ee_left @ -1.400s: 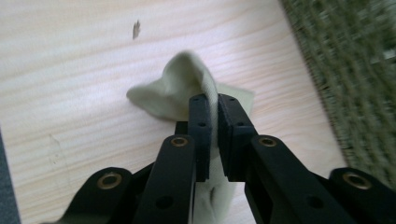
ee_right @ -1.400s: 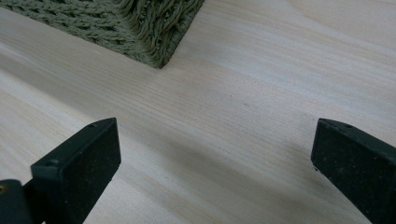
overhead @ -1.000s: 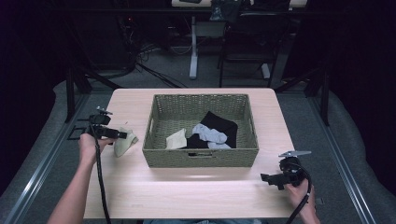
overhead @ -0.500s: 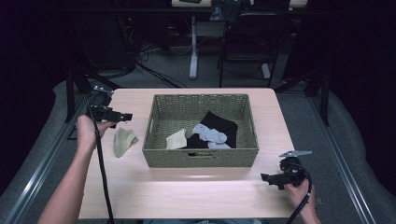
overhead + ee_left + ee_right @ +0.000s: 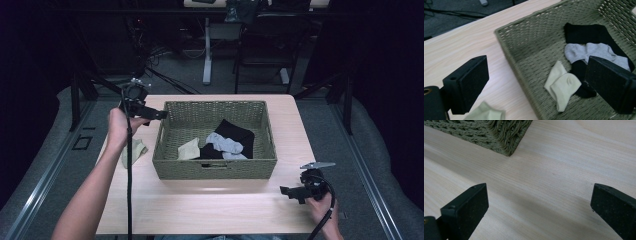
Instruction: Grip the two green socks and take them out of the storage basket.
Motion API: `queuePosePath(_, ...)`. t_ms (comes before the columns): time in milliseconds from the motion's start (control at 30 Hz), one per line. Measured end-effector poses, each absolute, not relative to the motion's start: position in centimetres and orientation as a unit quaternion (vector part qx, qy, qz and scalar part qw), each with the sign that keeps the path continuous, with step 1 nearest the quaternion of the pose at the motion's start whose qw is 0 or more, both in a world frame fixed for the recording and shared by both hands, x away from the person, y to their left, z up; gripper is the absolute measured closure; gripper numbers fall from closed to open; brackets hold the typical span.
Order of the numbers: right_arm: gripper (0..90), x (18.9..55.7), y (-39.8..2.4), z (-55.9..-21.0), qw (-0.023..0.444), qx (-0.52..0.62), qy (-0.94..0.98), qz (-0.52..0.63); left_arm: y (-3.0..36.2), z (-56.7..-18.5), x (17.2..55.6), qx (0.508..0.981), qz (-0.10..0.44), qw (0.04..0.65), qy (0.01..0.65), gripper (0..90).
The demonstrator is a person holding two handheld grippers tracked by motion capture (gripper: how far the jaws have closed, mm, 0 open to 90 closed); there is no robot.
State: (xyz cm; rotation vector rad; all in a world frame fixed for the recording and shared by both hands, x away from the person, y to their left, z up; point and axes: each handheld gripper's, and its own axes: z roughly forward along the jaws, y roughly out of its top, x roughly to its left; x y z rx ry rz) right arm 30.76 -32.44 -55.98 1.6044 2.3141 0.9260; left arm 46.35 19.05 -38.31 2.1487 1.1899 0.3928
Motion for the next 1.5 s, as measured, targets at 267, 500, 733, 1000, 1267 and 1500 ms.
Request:
queuePosePath(267,0.8,30.8,-32.3,-55.9,0.092,0.536,0.779,0.311,14.7,-40.0,47.6,0.839,0.137,0.305,0.429,5.1)
queuePosePath(500,0.8,31.1,-31.9,-55.8,0.092,0.533,0.782,0.31,12.2,-42.3,48.4,0.851,0.123,0.29,0.42,5.6)
queuePosePath(733,0.8,31.1,-31.8,-55.7,0.095,0.531,0.783,0.31,10.7,-45.1,49.4,0.858,0.11,0.273,0.422,7.2)
queuePosePath(1000,0.8,31.0,-31.8,-55.7,0.095,0.53,0.784,0.308,9.5,-48.2,50.4,0.864,0.094,0.252,0.425,12.8)
queuePosePath(1267,0.8,31.0,-31.9,-55.7,0.096,0.531,0.783,0.308,8.4,-50.7,51.3,0.872,0.07,0.225,0.429,22.1)
queuePosePath(1500,0.8,31.0,-31.9,-55.7,0.098,0.533,0.782,0.307,8.1,-51.8,51.9,0.878,0.055,0.197,0.433,29.3)
